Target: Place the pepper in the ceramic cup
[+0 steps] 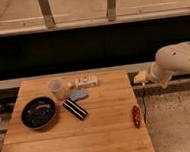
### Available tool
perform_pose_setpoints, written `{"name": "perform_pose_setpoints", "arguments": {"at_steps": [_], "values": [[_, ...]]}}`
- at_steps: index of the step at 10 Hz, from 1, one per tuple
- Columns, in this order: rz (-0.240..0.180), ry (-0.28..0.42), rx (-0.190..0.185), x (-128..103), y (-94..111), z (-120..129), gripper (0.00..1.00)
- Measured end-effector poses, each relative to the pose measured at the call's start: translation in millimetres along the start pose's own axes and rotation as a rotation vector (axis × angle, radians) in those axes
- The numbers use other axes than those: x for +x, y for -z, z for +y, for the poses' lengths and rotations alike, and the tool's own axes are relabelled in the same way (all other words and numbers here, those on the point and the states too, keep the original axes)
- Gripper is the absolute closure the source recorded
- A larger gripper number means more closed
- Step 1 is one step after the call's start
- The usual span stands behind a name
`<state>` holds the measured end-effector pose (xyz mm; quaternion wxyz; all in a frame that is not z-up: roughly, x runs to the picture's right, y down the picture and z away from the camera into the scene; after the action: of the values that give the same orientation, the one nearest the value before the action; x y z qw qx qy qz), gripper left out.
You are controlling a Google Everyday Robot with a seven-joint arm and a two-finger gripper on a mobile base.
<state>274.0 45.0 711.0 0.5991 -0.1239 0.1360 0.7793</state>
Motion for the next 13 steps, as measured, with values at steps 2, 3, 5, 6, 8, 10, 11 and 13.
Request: {"name": "perform_pose_setpoints", "arguments": {"at_steps": [2,3,5,6,8,10,11,13], "values": [[-0.015,0.01,0.036,8.5,-1.7,3.2,0.2],[-0.01,0.023,0.045,21.1,-4.2,8.3,0.2],[0.006,0.038,0.066,59.4,-6.3,11.3,0.2],[0.017,0.045,0.069,76.5,-8.1,15.3,0.2],[0.047,0.051,0.073,110.8,-14.7,15.7,0.2],[0.079,0.076,0.077,128.8,-34.5,22.9,0.2],[0.088,0.09,0.08,131.7,-45.1,27.9,0.2],[0.096,0.102,0.081,132.2,-60.9,30.8,0.2]]}}
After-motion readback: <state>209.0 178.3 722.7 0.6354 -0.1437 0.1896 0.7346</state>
